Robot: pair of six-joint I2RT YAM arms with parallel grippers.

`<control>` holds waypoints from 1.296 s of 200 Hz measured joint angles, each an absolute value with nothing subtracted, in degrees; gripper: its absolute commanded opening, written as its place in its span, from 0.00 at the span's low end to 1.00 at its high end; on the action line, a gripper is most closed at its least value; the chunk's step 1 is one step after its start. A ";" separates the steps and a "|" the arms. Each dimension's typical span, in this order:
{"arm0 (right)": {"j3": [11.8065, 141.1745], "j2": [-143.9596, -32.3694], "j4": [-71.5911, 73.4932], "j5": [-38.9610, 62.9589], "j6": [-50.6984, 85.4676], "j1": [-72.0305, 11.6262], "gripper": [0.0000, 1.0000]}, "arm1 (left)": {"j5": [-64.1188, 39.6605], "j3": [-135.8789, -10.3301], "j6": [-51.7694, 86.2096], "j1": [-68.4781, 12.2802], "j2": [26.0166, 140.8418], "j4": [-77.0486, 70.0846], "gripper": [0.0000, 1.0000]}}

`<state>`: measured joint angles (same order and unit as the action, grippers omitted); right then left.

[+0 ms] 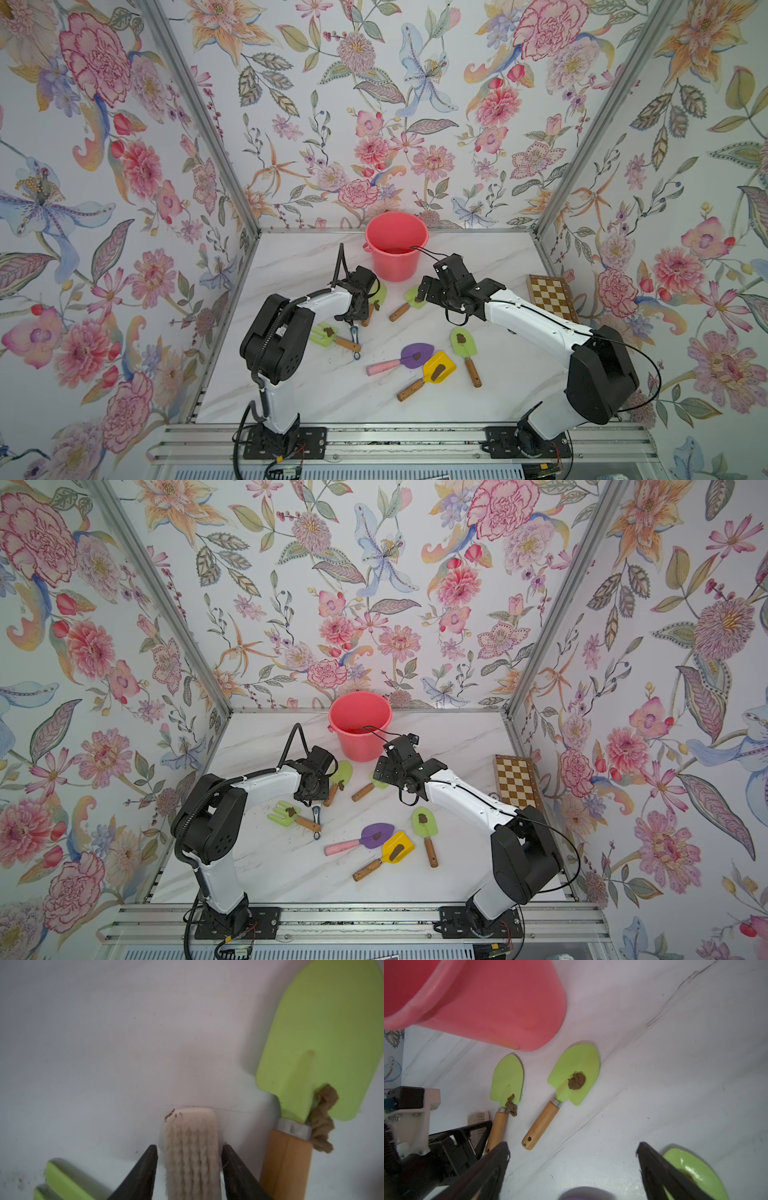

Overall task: Brush the soil off the hand trowel and place it into the bucket
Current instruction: Pick up the brush from the center of the board.

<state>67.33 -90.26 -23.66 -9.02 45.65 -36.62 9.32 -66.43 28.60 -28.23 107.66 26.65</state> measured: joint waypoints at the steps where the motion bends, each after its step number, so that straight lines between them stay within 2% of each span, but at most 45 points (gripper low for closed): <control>1: 67.33 -90.28 -23.66 -9.02 45.65 -36.62 0.98 | 9.30 -66.43 28.56 -28.23 107.66 26.59 0.41; 18: 67.51 -90.98 -23.33 -9.02 45.65 -36.62 0.98 | 9.32 -66.57 28.53 -28.01 107.66 26.30 0.32; 61: 67.81 -91.94 -22.17 -9.04 45.58 -36.62 0.98 | 9.23 -66.57 27.90 -26.87 105.62 26.33 0.25; 95: 70.04 -91.94 -20.27 -8.01 44.31 -36.62 0.98 | 5.80 -66.63 27.94 -23.07 95.77 25.26 0.22; 127: 71.16 -91.24 -17.65 -4.25 42.13 -36.62 0.98 | -2.37 -67.68 28.32 -18.31 83.81 21.21 0.21; 158: 71.53 -87.72 -14.50 3.49 40.64 -35.35 0.97 | -14.44 -69.23 29.54 -16.45 78.11 16.43 0.20; 197: 72.73 -83.07 -7.11 17.21 41.69 -31.53 0.96 | -28.73 -69.32 32.93 -16.38 77.45 10.87 0.19; 259: 73.38 -81.01 -3.53 30.09 42.44 -31.64 0.90 | -35.81 -73.82 37.19 -16.40 77.45 7.70 0.20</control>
